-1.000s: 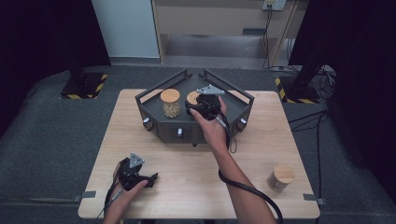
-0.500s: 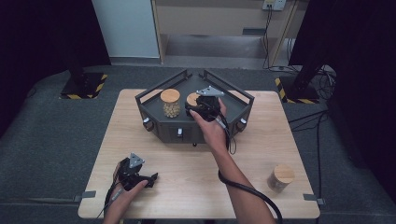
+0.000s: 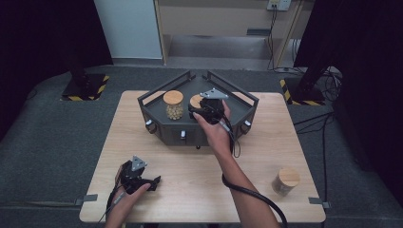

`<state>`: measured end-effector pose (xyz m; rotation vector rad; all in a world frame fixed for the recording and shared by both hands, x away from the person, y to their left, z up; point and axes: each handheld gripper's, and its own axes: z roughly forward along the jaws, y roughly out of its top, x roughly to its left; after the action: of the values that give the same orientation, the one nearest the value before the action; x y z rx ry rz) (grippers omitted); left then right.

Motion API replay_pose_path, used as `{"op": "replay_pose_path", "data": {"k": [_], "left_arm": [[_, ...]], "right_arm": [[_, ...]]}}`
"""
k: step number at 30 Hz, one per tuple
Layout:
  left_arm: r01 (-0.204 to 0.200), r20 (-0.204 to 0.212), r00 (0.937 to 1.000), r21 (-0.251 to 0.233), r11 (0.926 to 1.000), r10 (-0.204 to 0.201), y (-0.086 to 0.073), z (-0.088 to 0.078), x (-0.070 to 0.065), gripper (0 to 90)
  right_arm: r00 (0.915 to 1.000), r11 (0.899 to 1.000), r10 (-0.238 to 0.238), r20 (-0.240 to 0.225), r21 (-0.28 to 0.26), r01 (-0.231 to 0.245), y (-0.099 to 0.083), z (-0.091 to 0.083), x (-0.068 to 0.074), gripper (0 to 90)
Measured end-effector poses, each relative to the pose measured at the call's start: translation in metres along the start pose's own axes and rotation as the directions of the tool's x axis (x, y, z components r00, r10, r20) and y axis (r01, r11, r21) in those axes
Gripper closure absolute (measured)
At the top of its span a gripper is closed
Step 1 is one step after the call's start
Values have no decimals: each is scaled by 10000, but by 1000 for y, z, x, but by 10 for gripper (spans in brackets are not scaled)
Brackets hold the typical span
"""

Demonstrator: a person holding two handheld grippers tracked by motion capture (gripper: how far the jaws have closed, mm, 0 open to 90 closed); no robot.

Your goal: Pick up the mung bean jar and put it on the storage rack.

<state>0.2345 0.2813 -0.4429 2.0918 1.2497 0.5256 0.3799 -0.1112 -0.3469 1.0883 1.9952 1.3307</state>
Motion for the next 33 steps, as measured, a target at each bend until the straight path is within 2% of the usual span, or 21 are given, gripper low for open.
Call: {"op": "replay_pose_path", "data": {"k": [10,19,25,33], "left_arm": [[5,-5,10000,1,10000,-5,0,0,0,0],[6,-6,10000,0,10000,-6,0,0,0,0],[7,-5,10000,3,10000,-7,0,0,0,0],[6,-5,10000,6,10000,-6,0,0,0,0]], "right_arm": [[10000,10000,10,-40,-72,-10,-2,0,-1,246],[9999,9995,-135,-97,-291,132,-1,-7,-1,102],[9998,9984,-197,-41,-531,194,0,-18,0,37],[9998,9970,-201,-21,-753,199,0,-36,-6,24]]}}
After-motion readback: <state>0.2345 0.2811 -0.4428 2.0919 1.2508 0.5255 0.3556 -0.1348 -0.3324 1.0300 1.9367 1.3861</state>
